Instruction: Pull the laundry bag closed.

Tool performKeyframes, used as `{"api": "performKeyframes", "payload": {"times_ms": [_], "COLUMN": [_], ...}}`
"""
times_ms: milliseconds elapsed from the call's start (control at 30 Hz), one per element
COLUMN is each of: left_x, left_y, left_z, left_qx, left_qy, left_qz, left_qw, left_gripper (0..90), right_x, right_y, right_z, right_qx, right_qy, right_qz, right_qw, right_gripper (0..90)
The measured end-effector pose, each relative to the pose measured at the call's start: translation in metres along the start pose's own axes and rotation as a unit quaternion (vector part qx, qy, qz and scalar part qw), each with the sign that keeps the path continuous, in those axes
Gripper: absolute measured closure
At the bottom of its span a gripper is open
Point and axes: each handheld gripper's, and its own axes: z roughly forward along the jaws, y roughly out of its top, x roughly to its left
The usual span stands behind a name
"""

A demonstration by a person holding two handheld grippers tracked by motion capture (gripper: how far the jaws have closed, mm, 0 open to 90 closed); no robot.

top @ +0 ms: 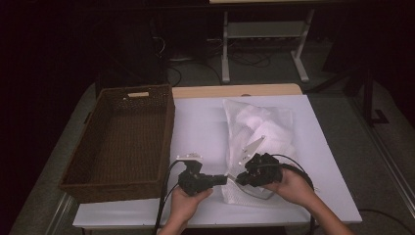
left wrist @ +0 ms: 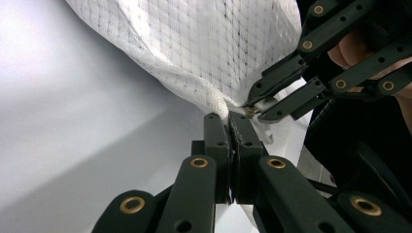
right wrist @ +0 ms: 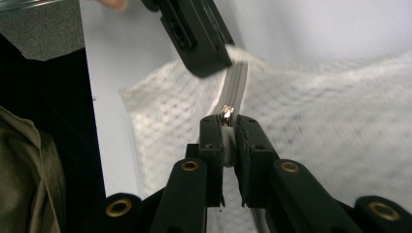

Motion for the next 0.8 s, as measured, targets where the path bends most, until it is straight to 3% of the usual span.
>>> {"api": "performKeyframes", "payload": {"times_ms": [467, 800], "left_x": [-0.007, -0.005], "left_y": [0.007, 0.008], "left_z": [-0.004, -0.009], "left_qx": [-0.007, -0.003], "left_qy": [0.032, 0.055], "left_qz": [0.025, 0.035], "left_qw": [0.9992, 0.9979], "left_gripper": [87.9, 87.9], "right_x": [-0.005, -0.009], "right_y": [-0.019, -0.031], "right_z": [-0.026, -0.041], "right_qx": [0.003, 0.008], "right_qy": [-0.017, -0.031], "right_qz": [0.010, 0.018], "right_qw": [0.9998, 0.9993], "right_gripper": [81.5, 81.5]}}
